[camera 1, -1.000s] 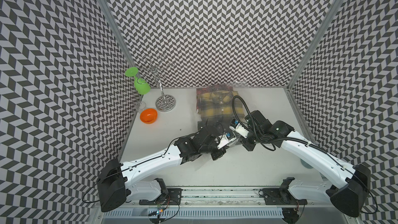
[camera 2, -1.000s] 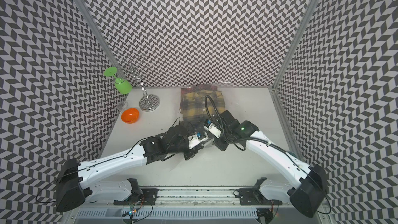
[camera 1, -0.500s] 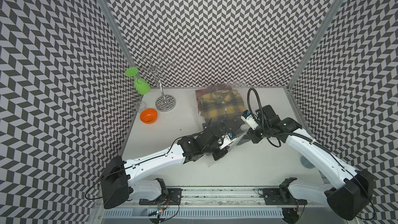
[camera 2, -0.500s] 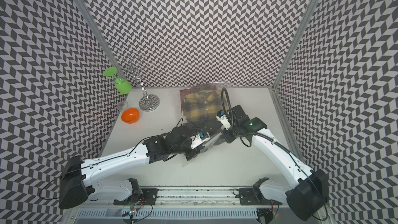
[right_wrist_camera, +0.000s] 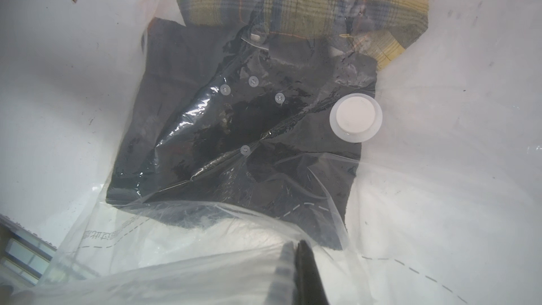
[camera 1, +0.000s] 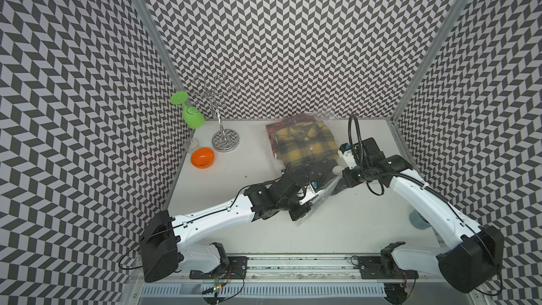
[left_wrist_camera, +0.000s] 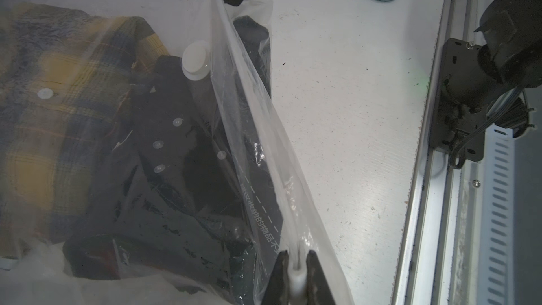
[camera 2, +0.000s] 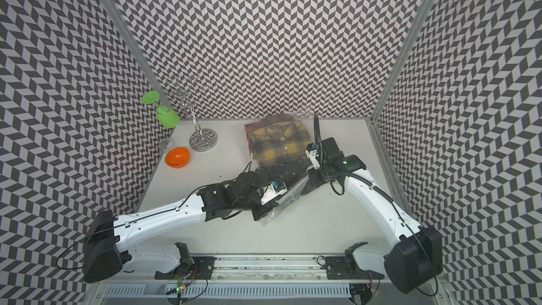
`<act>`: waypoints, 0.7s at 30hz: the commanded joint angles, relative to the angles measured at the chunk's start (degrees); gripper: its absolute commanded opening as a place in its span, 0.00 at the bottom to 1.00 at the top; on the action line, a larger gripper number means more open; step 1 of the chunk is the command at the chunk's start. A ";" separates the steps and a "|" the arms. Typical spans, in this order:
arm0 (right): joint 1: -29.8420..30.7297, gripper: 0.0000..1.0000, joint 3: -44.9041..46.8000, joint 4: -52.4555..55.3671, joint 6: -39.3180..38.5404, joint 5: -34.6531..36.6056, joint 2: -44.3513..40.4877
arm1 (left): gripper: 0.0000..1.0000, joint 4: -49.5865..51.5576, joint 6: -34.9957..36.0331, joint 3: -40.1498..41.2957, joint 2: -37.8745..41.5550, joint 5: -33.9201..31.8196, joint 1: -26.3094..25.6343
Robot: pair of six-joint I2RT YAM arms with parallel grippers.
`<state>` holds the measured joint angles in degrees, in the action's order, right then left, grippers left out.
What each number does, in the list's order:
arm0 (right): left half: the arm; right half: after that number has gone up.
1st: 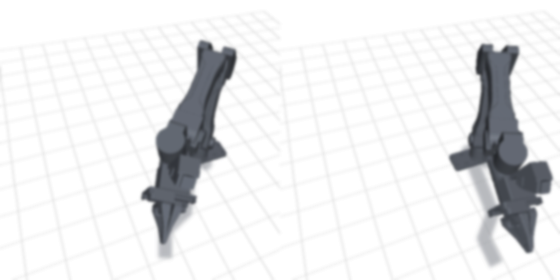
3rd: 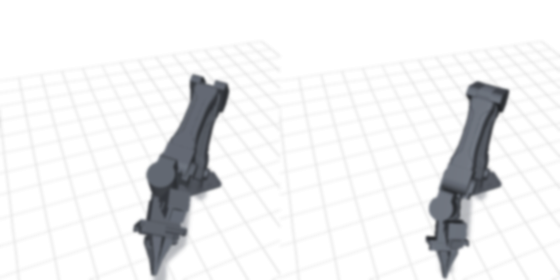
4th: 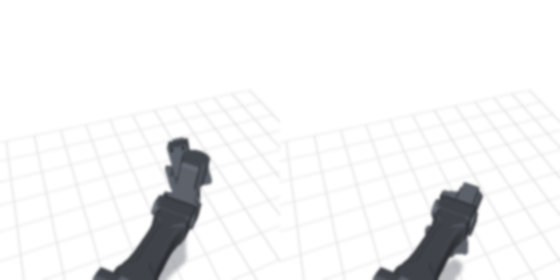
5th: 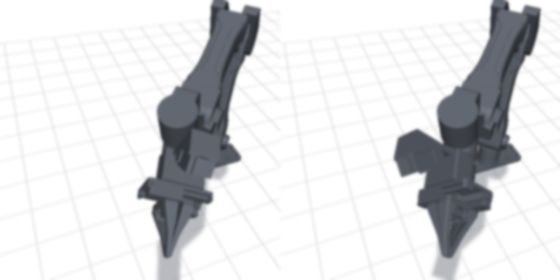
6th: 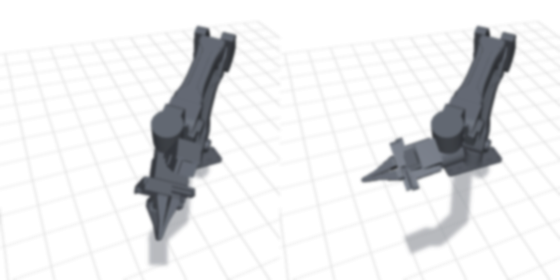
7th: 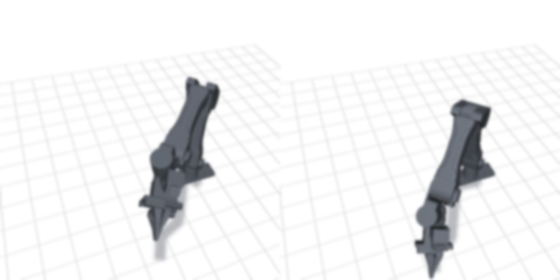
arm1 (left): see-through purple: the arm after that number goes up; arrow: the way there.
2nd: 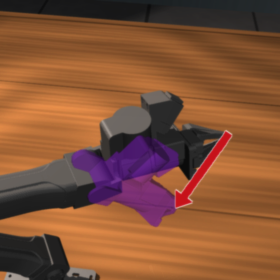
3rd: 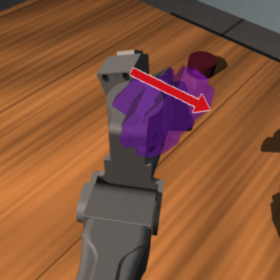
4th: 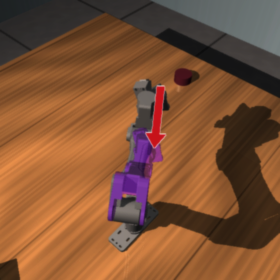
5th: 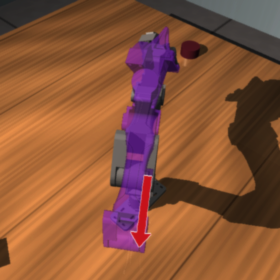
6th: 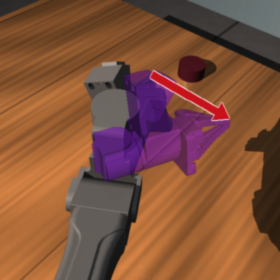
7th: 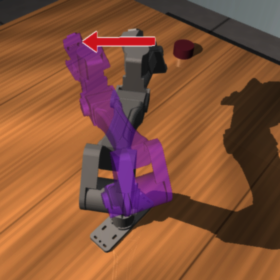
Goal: Place the folded shirt into the vacuum bag
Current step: Close the vacuum bag at the center of the board.
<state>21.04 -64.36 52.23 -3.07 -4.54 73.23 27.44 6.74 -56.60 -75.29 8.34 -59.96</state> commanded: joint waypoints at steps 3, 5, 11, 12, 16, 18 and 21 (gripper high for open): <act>-5.23 0.00 -1.13 -8.90 2.87 10.77 -1.45 | 0.00 14.66 -2.48 -1.39 -0.58 4.98 -1.79; -5.91 0.00 -0.94 -9.37 2.98 10.77 -1.61 | 0.00 15.50 -2.93 -2.18 -1.22 5.67 -1.97; -7.91 0.00 -1.37 -10.64 3.17 11.15 -1.69 | 0.00 16.72 -3.93 -3.39 -3.89 6.19 -3.97; -8.36 0.00 -1.38 -10.74 3.29 11.46 -1.63 | 0.00 16.72 -4.00 -3.33 -3.95 6.10 -4.01; -9.86 0.00 -1.12 -11.86 3.83 11.70 -1.78 | 0.00 16.68 -4.11 -3.28 -3.82 5.77 -3.98; -10.52 0.00 -0.95 -12.40 3.95 11.87 -1.69 | 0.00 16.72 -4.16 -3.26 -3.84 5.68 -3.96; -11.28 0.00 -0.63 -13.28 4.12 11.39 -1.84 | 0.00 16.68 -4.22 -3.28 -3.81 5.68 -4.17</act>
<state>13.89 -64.27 52.21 -1.83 -4.91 73.08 30.28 2.66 -60.97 -79.26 9.67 -62.37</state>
